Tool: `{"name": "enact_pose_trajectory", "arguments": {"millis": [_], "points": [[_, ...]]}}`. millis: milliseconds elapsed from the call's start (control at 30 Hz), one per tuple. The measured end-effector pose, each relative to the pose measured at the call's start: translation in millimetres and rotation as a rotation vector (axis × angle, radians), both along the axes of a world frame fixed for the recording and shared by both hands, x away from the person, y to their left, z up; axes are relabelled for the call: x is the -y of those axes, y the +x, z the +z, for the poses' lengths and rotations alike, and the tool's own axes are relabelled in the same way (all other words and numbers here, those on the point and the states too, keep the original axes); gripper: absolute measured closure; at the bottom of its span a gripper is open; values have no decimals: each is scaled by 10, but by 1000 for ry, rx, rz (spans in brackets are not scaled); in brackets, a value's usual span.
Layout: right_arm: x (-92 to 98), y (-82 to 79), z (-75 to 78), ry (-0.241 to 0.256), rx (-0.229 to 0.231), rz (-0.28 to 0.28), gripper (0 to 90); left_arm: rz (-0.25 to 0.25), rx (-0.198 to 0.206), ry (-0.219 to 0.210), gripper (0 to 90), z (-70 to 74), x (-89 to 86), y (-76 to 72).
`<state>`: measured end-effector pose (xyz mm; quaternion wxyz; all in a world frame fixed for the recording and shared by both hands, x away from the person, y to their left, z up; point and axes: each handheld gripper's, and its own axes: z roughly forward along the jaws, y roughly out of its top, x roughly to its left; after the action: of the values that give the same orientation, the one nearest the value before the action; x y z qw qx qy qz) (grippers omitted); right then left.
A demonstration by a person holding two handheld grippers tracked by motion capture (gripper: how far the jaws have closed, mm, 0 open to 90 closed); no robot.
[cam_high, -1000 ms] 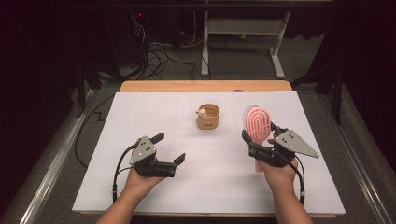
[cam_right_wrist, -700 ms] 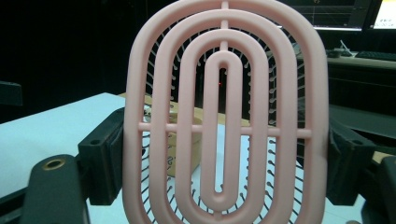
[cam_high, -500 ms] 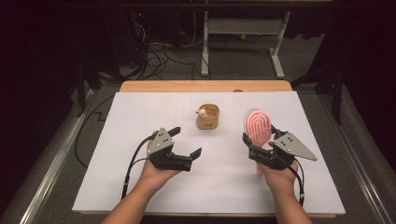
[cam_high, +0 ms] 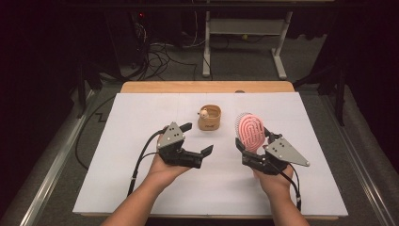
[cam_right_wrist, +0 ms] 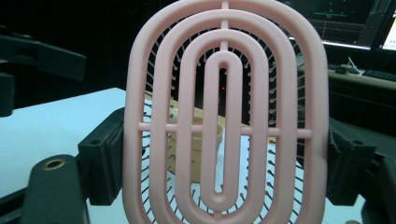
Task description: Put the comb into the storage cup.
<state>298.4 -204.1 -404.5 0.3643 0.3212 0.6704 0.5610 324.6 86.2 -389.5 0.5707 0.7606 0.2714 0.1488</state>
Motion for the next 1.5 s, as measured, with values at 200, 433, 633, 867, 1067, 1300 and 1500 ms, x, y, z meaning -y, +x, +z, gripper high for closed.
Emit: {"name": "enact_pose_trajectory", "arguments": {"millis": [200, 433, 633, 867, 1067, 1300, 1500], "points": [[-73, -18, -4, -2, 6, 14, 202, -5, -11, -6, 1, 45, 29, 39], [-117, -23, -11, -2, -3, 32, 202, -3, -13, 2, 1, 82, 50, 60], [-143, -28, -14, -8, 0, 35, 202, -5, -13, -1, 1, 118, 41, 65], [-186, -40, -14, -22, 5, 41, 202, -14, -6, -4, 1, 173, 63, 63], [-227, -36, -32, -44, 2, 31, 202, -31, 1, -7, 1, 208, 118, 45], [-260, -34, -40, -47, 6, 39, 202, -50, 2, -9, 1, 270, 225, 37], [-291, -45, -45, -59, 10, 44, 202, -70, 5, -4, 1, 298, 343, 28]]}}
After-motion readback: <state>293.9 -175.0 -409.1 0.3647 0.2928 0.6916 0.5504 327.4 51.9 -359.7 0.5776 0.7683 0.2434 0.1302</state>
